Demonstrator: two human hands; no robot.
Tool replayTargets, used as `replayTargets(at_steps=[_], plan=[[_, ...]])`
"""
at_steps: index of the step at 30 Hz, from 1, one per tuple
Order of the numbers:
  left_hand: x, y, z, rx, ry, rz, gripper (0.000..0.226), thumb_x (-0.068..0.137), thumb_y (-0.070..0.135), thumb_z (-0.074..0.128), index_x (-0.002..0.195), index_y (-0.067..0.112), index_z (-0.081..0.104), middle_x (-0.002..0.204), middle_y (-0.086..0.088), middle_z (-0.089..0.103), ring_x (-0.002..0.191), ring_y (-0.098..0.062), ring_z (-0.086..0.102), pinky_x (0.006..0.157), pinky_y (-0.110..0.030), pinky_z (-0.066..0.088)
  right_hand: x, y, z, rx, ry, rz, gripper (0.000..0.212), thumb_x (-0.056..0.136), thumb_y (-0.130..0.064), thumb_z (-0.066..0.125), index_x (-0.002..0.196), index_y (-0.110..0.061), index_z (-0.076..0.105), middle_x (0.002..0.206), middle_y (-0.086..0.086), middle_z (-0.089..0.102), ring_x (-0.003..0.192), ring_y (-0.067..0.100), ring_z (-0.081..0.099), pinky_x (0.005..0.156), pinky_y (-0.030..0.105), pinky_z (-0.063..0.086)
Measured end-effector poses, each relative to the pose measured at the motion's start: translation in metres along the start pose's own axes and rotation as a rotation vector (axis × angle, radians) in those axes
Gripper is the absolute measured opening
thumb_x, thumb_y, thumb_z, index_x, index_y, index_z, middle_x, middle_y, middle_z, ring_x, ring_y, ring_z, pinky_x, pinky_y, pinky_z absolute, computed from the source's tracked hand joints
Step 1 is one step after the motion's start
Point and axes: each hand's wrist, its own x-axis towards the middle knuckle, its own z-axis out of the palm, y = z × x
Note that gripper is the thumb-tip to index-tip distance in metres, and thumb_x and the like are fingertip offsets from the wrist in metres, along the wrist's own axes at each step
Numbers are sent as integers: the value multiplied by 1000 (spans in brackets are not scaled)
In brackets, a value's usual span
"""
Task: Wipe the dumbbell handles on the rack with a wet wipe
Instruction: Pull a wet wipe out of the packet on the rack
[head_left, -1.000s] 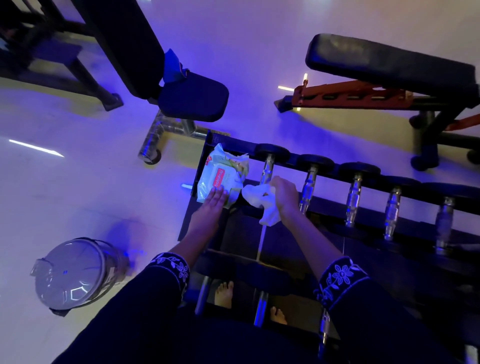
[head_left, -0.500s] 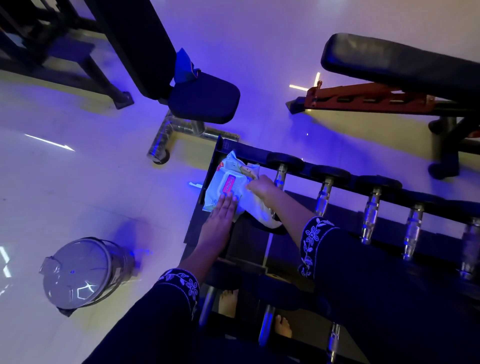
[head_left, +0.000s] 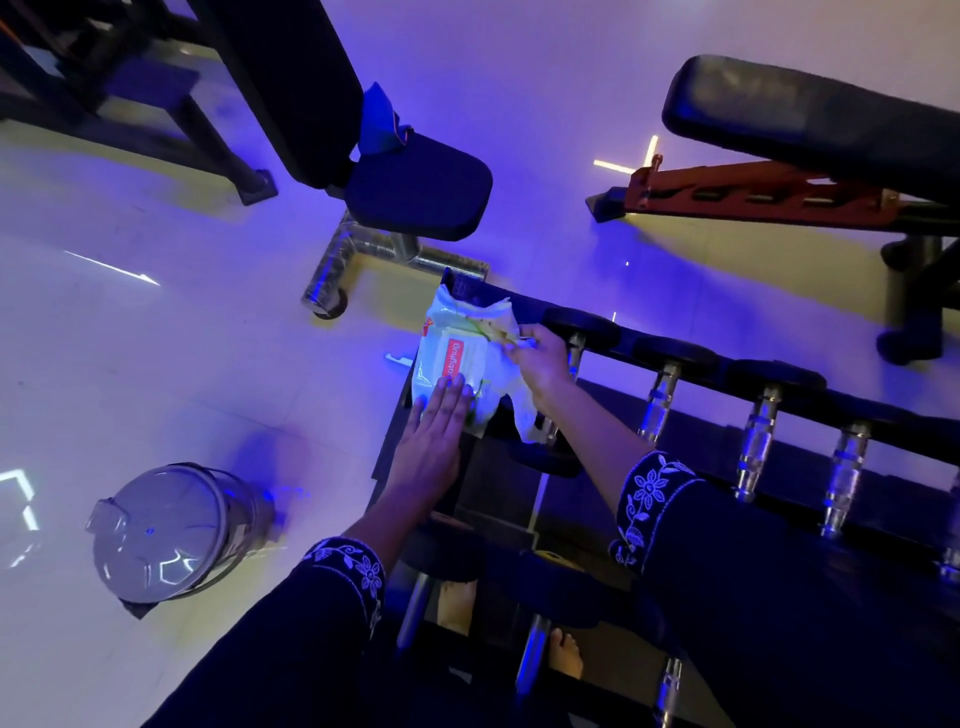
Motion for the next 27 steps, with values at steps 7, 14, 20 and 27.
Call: replayTargets(at_steps=[7, 14, 20, 27], plan=[[12, -7, -7, -80, -65, 24, 72, 85, 19, 55, 152, 13, 30, 160, -1, 20, 147, -21, 11, 114, -53, 31, 3, -2, 0, -153, 77, 46, 18, 83, -10, 67, 101, -10, 67, 90, 2, 59, 83, 17, 53, 70, 22, 38], [23, 10, -21, -365, 185, -197, 61, 92, 42, 43, 139, 3, 47, 140, -15, 50, 129, -31, 43, 106, -46, 41, -31, 2, -18, -467, 124, -215, 23, 78, 0, 49, 98, -12, 54, 90, -1, 50, 76, 19, 45, 58, 28, 32], [52, 14, -34, -357, 72, -372, 64, 83, 32, 71, 134, -2, 50, 128, -20, 56, 117, -38, 47, 100, -42, 40, -35, 19, -17, -646, -69, -384, 45, 79, -23, 65, 124, -22, 57, 109, 8, 55, 107, 22, 51, 85, 32, 41], [53, 20, -38, -275, 133, -385, 34, 92, 23, 47, 96, -7, 62, 97, -24, 64, 84, -42, 62, 67, -44, 47, -33, 30, -2, -804, -115, -447, 25, 79, -7, 64, 104, -5, 61, 120, 12, 54, 104, 29, 57, 78, 33, 48]])
